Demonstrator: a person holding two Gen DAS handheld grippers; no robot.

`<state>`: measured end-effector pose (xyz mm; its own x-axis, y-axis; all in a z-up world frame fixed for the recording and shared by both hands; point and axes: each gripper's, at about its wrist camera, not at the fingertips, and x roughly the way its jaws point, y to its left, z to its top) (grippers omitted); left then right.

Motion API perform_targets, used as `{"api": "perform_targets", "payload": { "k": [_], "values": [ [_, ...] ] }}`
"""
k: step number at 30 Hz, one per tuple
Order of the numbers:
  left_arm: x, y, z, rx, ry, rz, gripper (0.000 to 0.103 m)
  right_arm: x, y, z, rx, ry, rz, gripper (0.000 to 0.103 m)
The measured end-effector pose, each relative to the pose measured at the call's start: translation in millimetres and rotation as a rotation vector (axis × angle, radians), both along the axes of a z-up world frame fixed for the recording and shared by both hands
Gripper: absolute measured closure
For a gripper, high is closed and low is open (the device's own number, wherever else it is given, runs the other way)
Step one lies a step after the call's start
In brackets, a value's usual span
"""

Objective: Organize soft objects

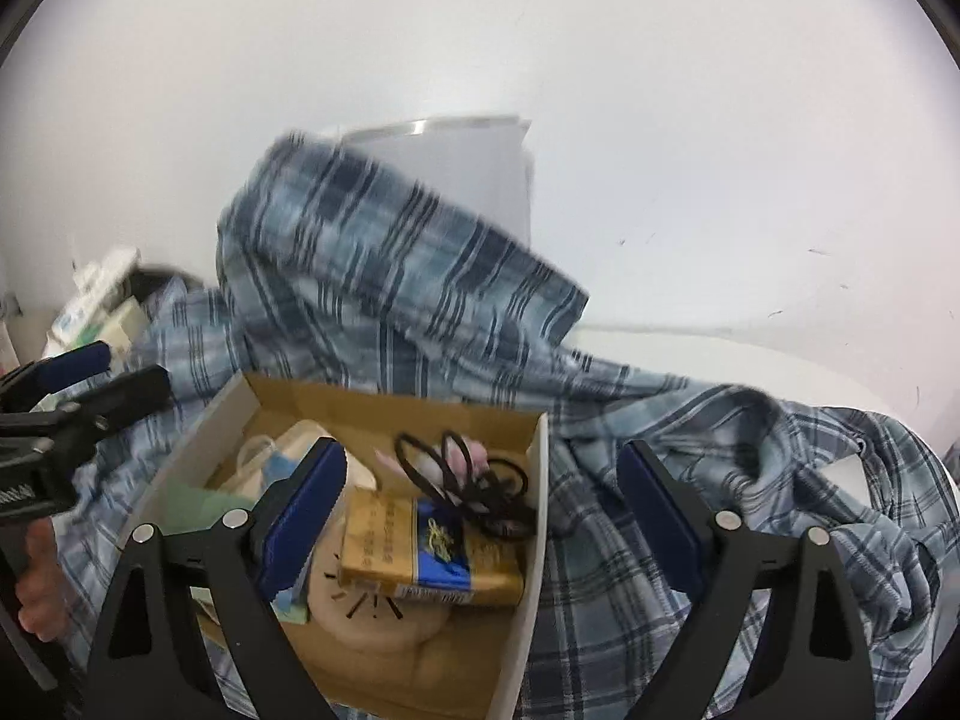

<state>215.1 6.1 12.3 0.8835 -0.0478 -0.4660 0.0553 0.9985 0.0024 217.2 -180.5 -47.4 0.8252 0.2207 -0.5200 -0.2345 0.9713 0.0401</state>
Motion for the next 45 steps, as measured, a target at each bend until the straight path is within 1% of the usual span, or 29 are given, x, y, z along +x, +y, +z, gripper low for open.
{"api": "perform_targets", "payload": {
  "k": [2, 3, 4, 5, 7, 8, 10, 13, 16, 19, 22, 25, 28, 33, 36, 38, 41, 43, 45],
  "values": [
    [-14.4, -4.9, 17.7, 0.035, -0.076, -0.031, 0.000, -4.8, -6.4, 11.5, 0.032, -0.025, -0.008, 0.011],
    [-20.8, -7.7, 25.0, 0.053, -0.114, -0.042, 0.000, -8.2, -8.8, 18.4, 0.041, -0.040, -0.013, 0.008],
    [-30.5, -9.0, 35.1, 0.071, -0.165, -0.034, 0.000, -13.0, -11.7, 26.1, 0.049, -0.061, -0.019, 0.006],
    [-38.7, -8.9, 41.6, 0.075, -0.204, -0.031, 0.000, -19.0, -14.5, 35.2, 0.057, -0.086, -0.024, 0.001],
    [-58.9, -6.5, 54.9, 0.059, -0.281, -0.031, 0.000, -34.4, -19.4, 52.4, 0.086, -0.151, -0.026, 0.001],
    [-67.2, -5.8, 58.7, 0.047, -0.304, -0.031, 0.000, -44.4, -22.1, 61.1, 0.102, -0.192, -0.022, 0.001],
    [-84.0, -5.6, 68.6, 0.028, -0.338, -0.033, 0.000, -65.2, -25.5, 75.5, 0.105, -0.264, -0.015, 0.001],
    [-110.4, -7.3, 80.3, 0.024, -0.377, -0.040, 0.000, -96.3, -27.4, 92.1, 0.091, -0.354, -0.002, 0.001],
    [-133.5, -11.7, 84.5, 0.036, -0.398, -0.047, 0.000, -121.6, -31.4, 100.5, 0.099, -0.414, 0.002, 0.001],
    [-158.0, -14.8, 82.9, 0.031, -0.406, -0.067, 0.000, -143.5, -33.9, 102.7, 0.114, -0.448, 0.009, 0.001],
    [-177.1, -16.5, 75.5, 0.021, -0.404, -0.083, 0.000, -161.3, -36.4, 98.1, 0.124, -0.474, 0.014, 0.000],
    [-194.9, -16.9, 63.0, 0.038, -0.424, -0.064, 0.000, -174.8, -38.3, 90.0, 0.130, -0.488, 0.016, 0.000],
    [-202.7, -13.0, 47.2, 0.027, -0.416, -0.041, 0.000, -184.2, -38.9, 80.4, 0.120, -0.494, 0.033, 0.001],
    [-204.5, -5.9, 19.1, -0.001, -0.385, -0.026, 0.000, -192.3, -41.8, 57.0, 0.117, -0.501, 0.035, 0.000],
    [-205.4, -4.4, 5.7, -0.006, -0.387, -0.023, 0.000, -192.4, -43.0, 40.5, 0.114, -0.487, 0.031, 0.000],
    [-205.0, -4.9, -1.0, 0.001, -0.391, -0.027, 0.000, -192.9, -44.5, 29.6, 0.116, -0.482, 0.023, 0.000],
    [-201.4, -9.1, -11.3, 0.031, -0.375, -0.025, 0.000, -192.5, -43.6, 16.7, 0.092, -0.489, 0.013, 0.000],
    [-198.0, -10.5, -14.4, 0.034, -0.359, -0.026, 0.000, -194.6, -43.8, 7.1, 0.083, -0.503, 0.003, 0.000],
    [-197.2, -9.5, -14.9, 0.031, -0.357, -0.019, 0.000, -193.9, -42.4, 0.7, 0.071, -0.483, 0.000, 0.000]
  ]
}}
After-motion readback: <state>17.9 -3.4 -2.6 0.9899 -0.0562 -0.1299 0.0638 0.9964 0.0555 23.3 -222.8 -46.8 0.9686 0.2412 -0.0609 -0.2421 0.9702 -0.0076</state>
